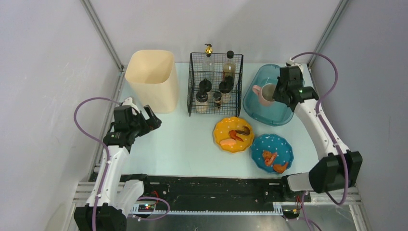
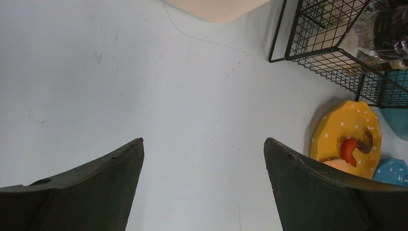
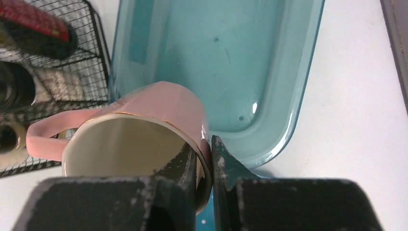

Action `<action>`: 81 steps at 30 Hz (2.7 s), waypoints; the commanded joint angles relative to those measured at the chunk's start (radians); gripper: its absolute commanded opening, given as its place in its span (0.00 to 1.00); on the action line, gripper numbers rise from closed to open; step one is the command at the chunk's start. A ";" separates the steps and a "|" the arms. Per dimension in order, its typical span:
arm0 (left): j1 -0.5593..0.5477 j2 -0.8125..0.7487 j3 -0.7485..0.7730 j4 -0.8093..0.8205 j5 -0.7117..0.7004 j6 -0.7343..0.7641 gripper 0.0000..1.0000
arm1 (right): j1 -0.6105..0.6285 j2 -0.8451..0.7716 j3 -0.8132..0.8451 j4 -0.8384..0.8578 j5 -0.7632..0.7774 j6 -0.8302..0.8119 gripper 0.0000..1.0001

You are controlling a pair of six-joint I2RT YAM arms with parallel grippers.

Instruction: Clear the kitchen counter

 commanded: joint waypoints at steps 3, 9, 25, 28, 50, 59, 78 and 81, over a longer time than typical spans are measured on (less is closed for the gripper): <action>0.010 -0.017 0.044 0.020 0.044 0.010 0.98 | -0.062 0.089 0.110 0.150 -0.003 -0.017 0.00; 0.010 -0.022 0.045 0.020 0.056 0.008 0.98 | -0.118 0.193 0.149 0.168 -0.154 -0.190 0.00; 0.011 -0.041 0.042 0.020 0.067 0.005 0.98 | -0.225 0.398 0.209 0.074 -0.452 -0.348 0.00; 0.011 -0.046 0.044 0.020 0.069 0.005 0.98 | -0.205 0.416 0.200 0.073 -0.446 -0.378 0.00; 0.010 -0.060 0.040 0.021 0.096 0.001 0.98 | -0.033 0.546 0.209 -0.087 -0.302 -0.376 0.00; 0.010 -0.059 0.040 0.023 0.098 0.000 0.98 | -0.039 0.516 0.178 -0.111 -0.361 -0.334 0.03; 0.012 -0.054 0.039 0.026 0.109 -0.004 0.98 | 0.062 0.284 -0.040 -0.105 -0.194 -0.160 0.00; 0.011 -0.053 0.040 0.025 0.112 -0.003 0.98 | 0.063 0.257 -0.084 -0.100 -0.204 -0.143 0.00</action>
